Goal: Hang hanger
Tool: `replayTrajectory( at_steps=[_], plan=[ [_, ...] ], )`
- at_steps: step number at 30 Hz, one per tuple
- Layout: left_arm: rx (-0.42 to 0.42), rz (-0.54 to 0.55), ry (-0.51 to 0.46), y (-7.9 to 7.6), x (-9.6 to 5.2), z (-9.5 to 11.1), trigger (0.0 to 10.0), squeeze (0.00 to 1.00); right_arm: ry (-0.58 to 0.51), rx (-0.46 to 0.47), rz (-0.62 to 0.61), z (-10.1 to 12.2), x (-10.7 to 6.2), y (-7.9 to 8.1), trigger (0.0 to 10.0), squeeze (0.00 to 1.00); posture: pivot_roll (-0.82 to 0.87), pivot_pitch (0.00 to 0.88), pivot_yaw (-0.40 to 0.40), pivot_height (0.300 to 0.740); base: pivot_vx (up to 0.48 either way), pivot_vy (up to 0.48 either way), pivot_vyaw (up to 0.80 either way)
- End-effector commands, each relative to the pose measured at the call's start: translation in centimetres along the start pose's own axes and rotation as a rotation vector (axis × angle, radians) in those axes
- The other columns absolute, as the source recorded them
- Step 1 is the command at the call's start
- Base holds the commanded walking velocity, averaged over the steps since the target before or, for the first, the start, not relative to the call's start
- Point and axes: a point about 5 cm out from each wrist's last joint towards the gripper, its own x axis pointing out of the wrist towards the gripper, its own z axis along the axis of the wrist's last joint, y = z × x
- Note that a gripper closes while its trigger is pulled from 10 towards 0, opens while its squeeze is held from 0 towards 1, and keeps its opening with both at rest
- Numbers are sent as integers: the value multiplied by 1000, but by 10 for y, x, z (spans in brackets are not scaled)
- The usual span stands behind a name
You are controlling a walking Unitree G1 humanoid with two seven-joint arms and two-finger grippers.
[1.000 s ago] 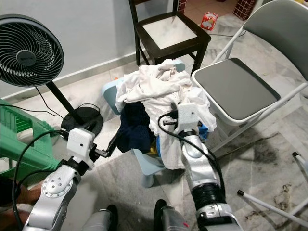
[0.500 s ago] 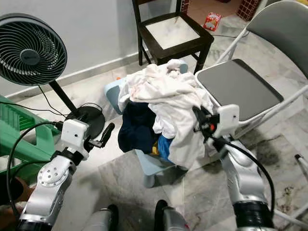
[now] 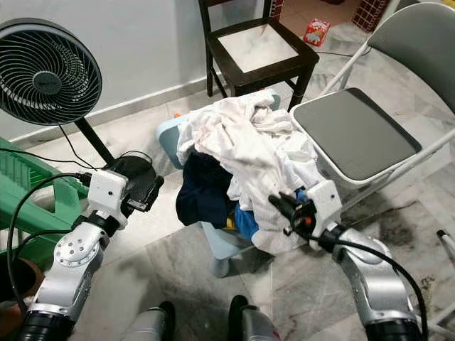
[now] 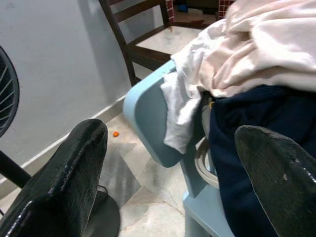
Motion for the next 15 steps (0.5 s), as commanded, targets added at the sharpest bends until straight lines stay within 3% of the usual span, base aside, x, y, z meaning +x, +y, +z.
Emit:
replayTrajectory(
  at_steps=[1,4,11,15],
  plan=[
    [10,12,14,2,-3,-4,10000,0,47,-3,40,-8,-3,5,0,0,209,305,-4,740,0,0,0],
    [14,12,12,3,-3,-5,10000,0,61,10,67,-10,-5,7,0,0,207,303,-1,740,0,0,0],
    [20,11,10,3,1,-5,10000,0,179,37,294,-22,-19,31,0,0,205,298,0,740,0,0,0],
    [21,11,10,3,2,-5,10000,0,193,46,309,-26,-17,35,0,0,205,296,1,740,0,0,0]
  ],
)
